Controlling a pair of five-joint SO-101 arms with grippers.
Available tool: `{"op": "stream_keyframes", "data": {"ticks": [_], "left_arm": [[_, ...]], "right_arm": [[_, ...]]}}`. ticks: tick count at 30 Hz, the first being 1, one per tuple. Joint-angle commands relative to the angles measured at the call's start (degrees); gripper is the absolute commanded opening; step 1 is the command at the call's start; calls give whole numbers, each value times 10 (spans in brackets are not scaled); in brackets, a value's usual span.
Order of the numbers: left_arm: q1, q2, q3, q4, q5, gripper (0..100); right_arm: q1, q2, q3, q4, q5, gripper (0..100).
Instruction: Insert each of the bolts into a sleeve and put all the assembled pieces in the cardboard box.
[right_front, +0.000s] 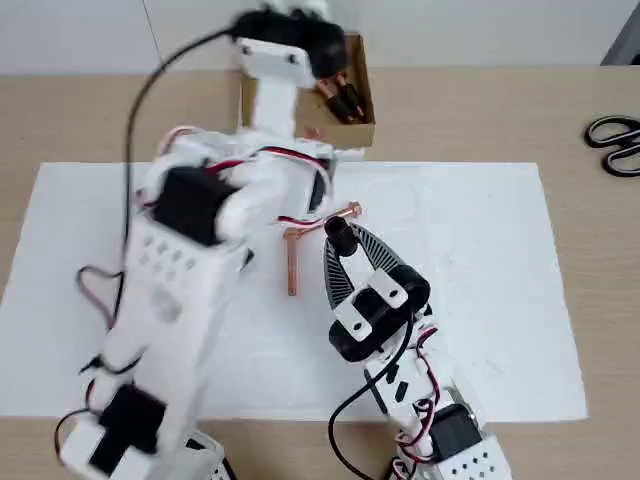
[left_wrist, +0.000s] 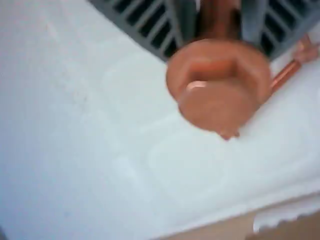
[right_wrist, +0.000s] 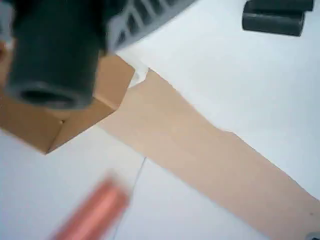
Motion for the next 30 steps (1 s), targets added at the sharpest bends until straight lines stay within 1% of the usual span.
{"op": "stream_keyframes", "data": {"ticks": [1,4,8,10,14,16,19,22,24,26,28,30], "left_arm": [[-5,-69,-29,-39,1,6],[-4,-96,-29,-57,2,6],[-2,-142,-29,-105,27,6],[-2,-161,-19,-125,44,6],[-1,-207,62,-184,77,6],[7,-241,118,-227,76,6],[34,-309,211,-282,44,6],[45,-369,333,-367,32,6],[48,-397,423,-438,10,6],[49,-421,520,-529,-8,6],[49,-441,602,-634,-7,6],[50,-456,660,-714,-5,6]], "right_arm": [[-2,-6,4,-14,4,5],[16,-6,4,-14,-22,5],[55,-6,4,-14,-114,5],[64,-6,4,-14,-142,5],[61,-6,4,-14,-151,5],[61,-6,4,-14,-151,5],[61,-6,4,-14,-151,5],[61,-6,3,-14,-151,5],[61,-6,3,-14,-151,5],[61,-6,3,-14,-151,5],[61,-6,3,-14,-151,5],[61,-6,3,-14,-149,5]]}}
